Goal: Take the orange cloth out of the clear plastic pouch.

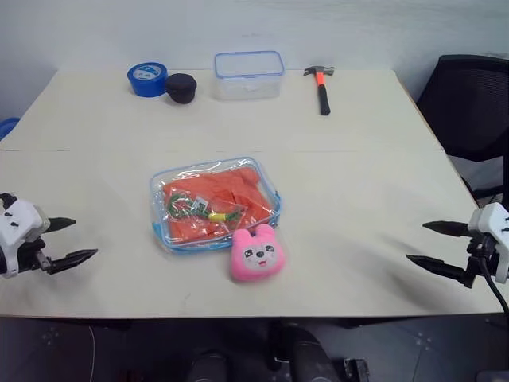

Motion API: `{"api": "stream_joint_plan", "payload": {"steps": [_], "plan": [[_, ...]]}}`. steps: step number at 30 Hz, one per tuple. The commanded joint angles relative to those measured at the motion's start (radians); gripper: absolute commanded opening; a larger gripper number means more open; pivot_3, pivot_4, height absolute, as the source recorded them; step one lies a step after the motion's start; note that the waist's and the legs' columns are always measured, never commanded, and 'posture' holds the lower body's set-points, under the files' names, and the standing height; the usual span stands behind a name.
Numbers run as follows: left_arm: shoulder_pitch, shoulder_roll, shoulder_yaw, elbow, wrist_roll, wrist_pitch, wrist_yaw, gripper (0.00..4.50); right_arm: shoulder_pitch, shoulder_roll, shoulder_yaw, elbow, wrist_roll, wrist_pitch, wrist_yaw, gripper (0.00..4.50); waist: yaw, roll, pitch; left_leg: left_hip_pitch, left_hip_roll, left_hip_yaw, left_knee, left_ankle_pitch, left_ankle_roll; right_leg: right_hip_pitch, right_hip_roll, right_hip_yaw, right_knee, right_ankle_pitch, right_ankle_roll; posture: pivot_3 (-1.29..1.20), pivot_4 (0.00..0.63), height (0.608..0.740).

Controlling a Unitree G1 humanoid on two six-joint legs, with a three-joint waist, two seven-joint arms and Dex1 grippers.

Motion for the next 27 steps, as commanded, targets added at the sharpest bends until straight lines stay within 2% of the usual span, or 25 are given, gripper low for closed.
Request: {"api": "stream_joint_plan", "payload": {"steps": [1,18,22,27], "plan": [[-0.01,0.02,-0.002,0.007,0.008,-0.013,-0.011,4.46,0.001,-0.033,-0.052,-0.023,0.012,0.001,0.008,4.5,0.0,0.0,0.0,0.0,0.0,0.0,0.0,0.0,0.0,0.0,0.0,0.0,0.0,0.0,0.0,0.0,0.15,0.74],[-0.028,-0.003,-0.002,-0.046,-0.033,0.078,-0.005,4.46,0.006,-0.018,-0.061,-0.05,0.023,0.028,-0.026,4.5,0.0,0.0,0.0,0.001,0.0,0.001,0.0,0.0,0.0,0.0,0.0,0.001,0.001,0.0,0.0,0.0,0.15,0.74],[-0.115,-0.036,-0.012,-0.158,-0.135,0.186,-0.02,4.46,-0.003,-0.026,-0.075,-0.126,0.113,0.145,-0.01,4.5,0.003,0.0,0.0,0.0,-0.001,0.001,0.001,0.0,-0.001,0.0,0.0,0.001,0.002,0.0,0.0,0.0,0.15,0.74],[-0.297,-0.055,-0.153,-0.283,-0.188,0.3,-0.066,4.46,-0.028,-0.019,-0.05,-0.28,0.206,0.255,-0.037,4.5,0.005,0.0,0.0,0.0,-0.002,0.001,0.003,0.001,-0.001,0.001,-0.001,0.001,0.005,0.0,0.0,0.0,0.15,0.74]]}}
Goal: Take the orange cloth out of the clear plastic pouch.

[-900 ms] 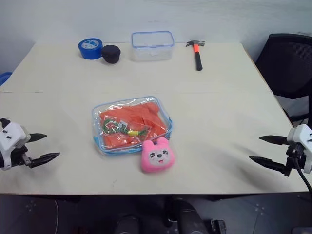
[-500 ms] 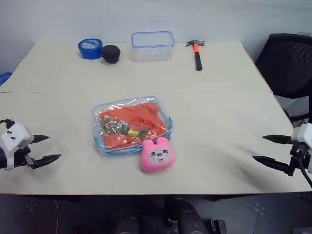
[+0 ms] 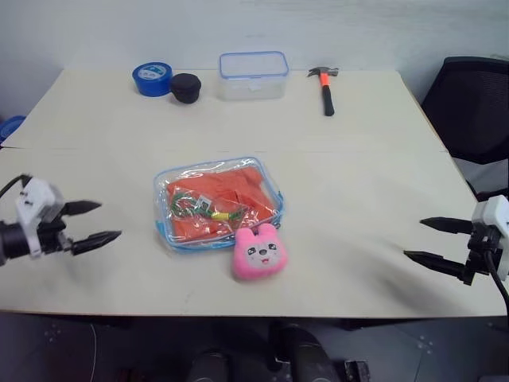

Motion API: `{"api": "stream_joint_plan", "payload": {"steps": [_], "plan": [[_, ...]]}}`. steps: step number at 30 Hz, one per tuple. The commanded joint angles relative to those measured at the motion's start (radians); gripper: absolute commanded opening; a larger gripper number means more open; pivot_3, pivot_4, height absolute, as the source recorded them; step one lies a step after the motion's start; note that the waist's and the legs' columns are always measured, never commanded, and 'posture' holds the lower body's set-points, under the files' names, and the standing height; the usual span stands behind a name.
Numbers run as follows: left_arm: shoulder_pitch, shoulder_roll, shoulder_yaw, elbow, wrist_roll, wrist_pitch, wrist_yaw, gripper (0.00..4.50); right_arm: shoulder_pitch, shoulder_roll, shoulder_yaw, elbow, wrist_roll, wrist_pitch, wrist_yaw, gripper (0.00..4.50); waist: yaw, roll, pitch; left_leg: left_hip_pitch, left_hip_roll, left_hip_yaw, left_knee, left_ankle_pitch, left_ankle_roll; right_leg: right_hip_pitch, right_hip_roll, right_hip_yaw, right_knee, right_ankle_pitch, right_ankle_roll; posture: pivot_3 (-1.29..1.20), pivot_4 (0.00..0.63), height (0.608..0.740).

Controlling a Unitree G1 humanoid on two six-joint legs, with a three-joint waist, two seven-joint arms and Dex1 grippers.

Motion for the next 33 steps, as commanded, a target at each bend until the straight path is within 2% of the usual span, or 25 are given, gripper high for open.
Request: {"api": "stream_joint_plan", "payload": {"steps": [1,6,12,18,21,26,29,32,33], "plan": [[-0.114,-0.004,-0.096,-0.088,-0.036,0.055,-0.047,4.46,-0.024,-0.008,-0.015,-0.13,0.077,0.065,-0.022,4.5,-0.001,0.0,0.0,0.0,0.0,0.0,0.0,0.0,0.0,0.0,0.0,0.0,0.0,0.0,0.0,0.0,0.15,0.74],[-0.367,-0.07,-0.346,-0.059,0.086,-0.032,-0.14,4.46,-0.099,0.031,0.102,-0.32,0.096,0.104,-0.128,4.5,-0.004,0.0,0.0,-0.001,-0.003,0.002,0.003,0.001,-0.003,0.001,0.003,0.0,0.002,0.0,0.0,0.0,0.15,0.74],[-0.624,-0.263,-0.594,0.235,0.326,-0.325,-0.19,4.46,-0.236,0.099,0.263,-0.437,0.104,0.159,-0.254,4.5,-0.004,-0.001,0.0,-0.001,-0.004,0.007,0.006,0.001,-0.004,0.001,0.005,0.0,0.003,0.0,0.0,0.0,0.15,0.74],[-0.732,-0.382,-0.684,0.485,0.461,-0.539,-0.185,4.46,-0.279,0.136,0.318,-0.483,0.092,0.185,-0.341,4.5,-0.003,-0.003,0.001,-0.002,-0.004,0.007,0.006,0.002,-0.004,0.0,0.005,0.0,0.004,0.0,0.0,0.0,0.15,0.74],[-0.758,-0.405,-0.682,0.56,0.468,-0.593,-0.209,3.83,-0.266,0.134,0.311,-0.495,0.084,0.187,-0.369,4.5,-0.002,-0.004,0.002,-0.002,-0.004,0.007,0.006,0.002,-0.003,0.001,0.004,0.0,0.003,0.0,0.0,0.0,0.15,0.74],[-0.772,-0.417,-0.66,0.614,0.452,-0.623,-0.248,2.21,-0.235,0.12,0.3,-0.503,0.077,0.175,-0.377,4.5,-0.002,-0.004,0.002,-0.002,-0.004,0.006,0.006,0.002,-0.002,0.001,0.004,-0.001,0.003,0.0,0.0,0.0,0.15,0.74],[-0.764,-0.411,-0.637,0.599,0.426,-0.597,-0.28,1.28,-0.237,0.118,0.305,-0.497,0.071,0.168,-0.373,4.5,-0.002,-0.004,0.002,-0.003,-0.004,0.006,0.006,0.002,-0.002,0.001,0.004,-0.001,0.003,0.0,0.0,0.0,0.15,0.74],[-0.707,-0.365,-0.585,0.496,0.393,-0.485,-0.266,0.31,-0.258,0.118,0.329,-0.473,0.057,0.155,-0.354,4.5,-0.007,-0.004,0.002,-0.002,-0.004,0.005,0.006,0.002,-0.002,0.001,0.004,-0.001,0.003,0.0,0.0,0.0,0.15,0.74],[-0.684,-0.346,-0.563,0.457,0.385,-0.442,-0.249,0.13,-0.266,0.119,0.337,-0.467,0.055,0.153,-0.347,4.5,-0.008,-0.004,0.002,-0.002,-0.003,0.004,0.006,0.002,-0.002,0.001,0.004,0.0,0.004,0.0,0.0,0.0,0.15,0.74]]}}
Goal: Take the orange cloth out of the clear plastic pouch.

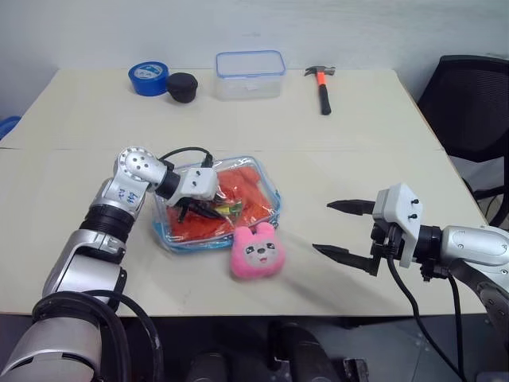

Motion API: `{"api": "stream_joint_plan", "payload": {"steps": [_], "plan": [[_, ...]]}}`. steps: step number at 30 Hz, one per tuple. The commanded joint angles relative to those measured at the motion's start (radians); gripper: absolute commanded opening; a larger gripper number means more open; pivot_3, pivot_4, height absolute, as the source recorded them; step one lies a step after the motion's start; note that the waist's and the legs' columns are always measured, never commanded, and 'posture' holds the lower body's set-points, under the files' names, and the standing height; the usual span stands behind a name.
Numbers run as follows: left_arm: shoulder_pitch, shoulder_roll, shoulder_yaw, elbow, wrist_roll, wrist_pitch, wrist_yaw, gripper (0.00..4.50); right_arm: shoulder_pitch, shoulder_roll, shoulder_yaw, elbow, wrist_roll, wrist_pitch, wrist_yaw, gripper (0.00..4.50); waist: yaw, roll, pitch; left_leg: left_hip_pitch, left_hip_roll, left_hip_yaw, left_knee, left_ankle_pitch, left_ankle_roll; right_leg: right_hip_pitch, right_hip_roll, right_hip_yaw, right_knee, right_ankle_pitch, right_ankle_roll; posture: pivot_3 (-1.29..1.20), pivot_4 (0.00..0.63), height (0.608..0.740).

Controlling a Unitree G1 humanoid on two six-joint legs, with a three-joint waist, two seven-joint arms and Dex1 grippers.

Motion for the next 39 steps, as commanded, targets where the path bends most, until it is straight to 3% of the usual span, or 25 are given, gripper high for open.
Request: {"api": "stream_joint_plan", "payload": {"steps": [1,9,14,18,20,30,35,39], "plan": [[0.068,0.077,0.095,-0.148,-0.046,0.142,0.05,0.13,-0.03,-0.006,0.011,0.0,-0.007,-0.031,0.025,4.5,-0.003,0.0,0.0,0.0,0.0,-0.001,0.0,0.0,0.0,0.0,0.0,0.0,0.0,0.0,0.0,0.0,0.15,0.74],[0.433,0.3,0.499,-0.5,-0.089,0.675,0.427,0.13,-0.091,0.011,0.084,0.06,-0.015,-0.072,0.106,4.5,-0.009,0.0,0.0,0.001,0.005,-0.009,0.0,0.0,0.0,-0.002,-0.002,-0.001,0.001,0.0,0.0,0.0,0.15,0.74],[0.615,0.299,0.661,-0.545,-0.016,0.876,0.711,0.13,-0.147,0.033,0.136,0.111,-0.019,-0.102,0.163,4.5,0.006,0.0,0.0,0.002,0.004,-0.01,0.0,-0.001,0.002,-0.002,-0.003,-0.002,0.0,0.0,0.0,0.0,0.15,0.74],[0.668,0.272,0.726,-0.526,-0.023,0.931,0.828,0.13,-0.196,0.053,0.165,0.14,-0.011,-0.112,0.208,4.5,0.016,-0.001,0.0,0.001,0.003,-0.012,0.0,-0.001,0.002,-0.002,-0.005,-0.005,-0.001,0.0,0.0,0.0,0.15,0.74],[0.679,0.263,0.743,-0.532,-0.047,0.957,0.841,0.13,-0.219,0.059,0.175,0.157,-0.019,-0.116,0.221,4.5,0.019,-0.002,-0.001,0.001,0.003,-0.013,0.0,-0.001,0.002,-0.002,-0.005,-0.005,-0.001,0.0,0.0,0.0,0.15,0.74],[0.694,0.317,0.773,-0.521,-0.068,0.945,0.88,3.23,-0.233,0.075,0.18,0.188,-0.046,-0.131,0.239,4.5,0.018,-0.002,-0.001,0.001,0.004,-0.012,0.0,-0.001,0.002,-0.002,-0.005,-0.006,-0.001,0.0,0.0,0.0,0.15,0.74],[0.593,0.414,0.79,-0.549,-0.159,0.981,0.778,3.23,-0.202,0.059,0.146,0.157,-0.03,-0.118,0.231,4.5,0.017,-0.002,0.0,0.001,0.003,-0.012,0.0,-0.001,0.002,-0.002,-0.005,-0.006,-0.001,0.0,0.0,0.0,0.15,0.74],[0.567,0.48,0.704,-0.749,-0.305,0.849,0.496,3.23,-0.184,0.044,0.112,0.125,-0.01,-0.098,0.226,4.5,0.018,-0.002,0.0,0.0,0.003,-0.012,0.0,-0.001,0.002,-0.002,-0.005,-0.006,-0.001,0.0,0.0,0.0,0.15,0.74]]}}
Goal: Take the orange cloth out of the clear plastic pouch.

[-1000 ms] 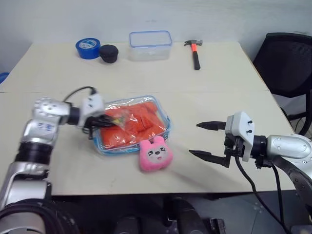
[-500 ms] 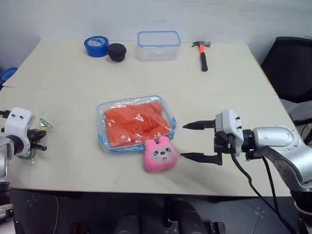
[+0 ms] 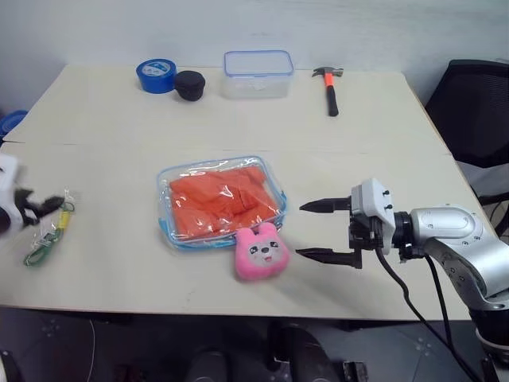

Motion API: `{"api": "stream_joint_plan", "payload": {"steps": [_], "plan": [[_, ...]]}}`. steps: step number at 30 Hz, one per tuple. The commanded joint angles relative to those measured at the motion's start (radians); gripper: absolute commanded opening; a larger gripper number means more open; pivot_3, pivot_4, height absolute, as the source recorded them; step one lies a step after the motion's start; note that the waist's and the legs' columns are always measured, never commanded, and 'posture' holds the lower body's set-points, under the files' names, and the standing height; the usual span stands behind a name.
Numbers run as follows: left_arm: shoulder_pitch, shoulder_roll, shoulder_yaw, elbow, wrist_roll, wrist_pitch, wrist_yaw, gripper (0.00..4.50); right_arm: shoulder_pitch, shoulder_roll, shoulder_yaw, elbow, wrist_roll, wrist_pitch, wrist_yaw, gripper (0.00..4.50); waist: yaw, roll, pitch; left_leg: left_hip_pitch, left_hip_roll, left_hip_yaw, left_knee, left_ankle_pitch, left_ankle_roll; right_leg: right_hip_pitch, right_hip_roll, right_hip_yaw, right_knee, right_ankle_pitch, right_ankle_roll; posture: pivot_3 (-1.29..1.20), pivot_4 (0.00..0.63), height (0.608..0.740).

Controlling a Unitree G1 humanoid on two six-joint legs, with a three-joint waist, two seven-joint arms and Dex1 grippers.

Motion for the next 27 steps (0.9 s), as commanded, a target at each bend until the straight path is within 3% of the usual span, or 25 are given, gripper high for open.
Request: {"api": "stream_joint_plan", "payload": {"steps": [1,7,11,19,22,27], "plan": [[-0.027,0.032,-0.112,-0.242,-0.142,-0.103,-0.245,3.23,0.013,-0.028,-0.062,-0.063,0.034,0.011,-0.007,4.5,0.003,0.0,0.0,0.0,0.0,0.0,0.0,0.0,0.0,0.0,0.0,0.0,0.0,0.0,0.0,0.0,0.15,0.74],[-0.109,0.0,-0.454,-0.418,-0.136,-0.119,-0.378,3.23,0.034,-0.045,-0.087,-0.103,0.044,0.035,-0.034,4.5,0.0,0.001,0.001,0.0,-0.004,0.008,0.0,0.0,-0.001,0.002,0.003,0.004,0.0,0.0,0.0,0.0,0.15,0.74],[-0.17,-0.045,-0.708,-0.459,0.031,-0.126,-0.354,3.23,0.077,-0.056,-0.123,-0.154,0.052,0.059,-0.07,4.5,-0.01,0.001,0.001,0.0,-0.003,0.012,0.0,0.001,-0.004,0.003,0.005,0.005,0.001,0.0,-0.001,0.0,0.15,0.74],[-0.194,-0.078,-0.776,-0.388,0.107,-0.141,-0.367,3.23,0.13,-0.063,-0.171,-0.214,0.072,0.099,-0.126,4.5,-0.014,0.001,0.001,0.0,-0.003,0.013,0.0,0.001,-0.004,0.002,0.006,0.007,0.002,-0.001,-0.001,0.0,0.15,0.74],[-0.171,-0.064,-0.779,-0.392,0.118,-0.162,-0.391,2.72,0.135,-0.065,-0.17,-0.218,0.071,0.1,-0.133,4.5,-0.013,0.001,0.001,0.0,-0.003,0.012,0.0,0.001,-0.003,0.002,0.006,0.007,0.002,-0.001,-0.001,0.0,0.15,0.74],[-0.154,-0.053,-0.778,-0.373,0.142,-0.21,-0.415,1.18,0.12,-0.073,-0.169,-0.217,0.078,0.098,-0.126,4.5,-0.013,0.001,0.001,0.0,-0.003,0.012,0.0,0.001,-0.003,0.002,0.006,0.007,0.0,-0.001,-0.001,0.0,0.15,0.74]]}}
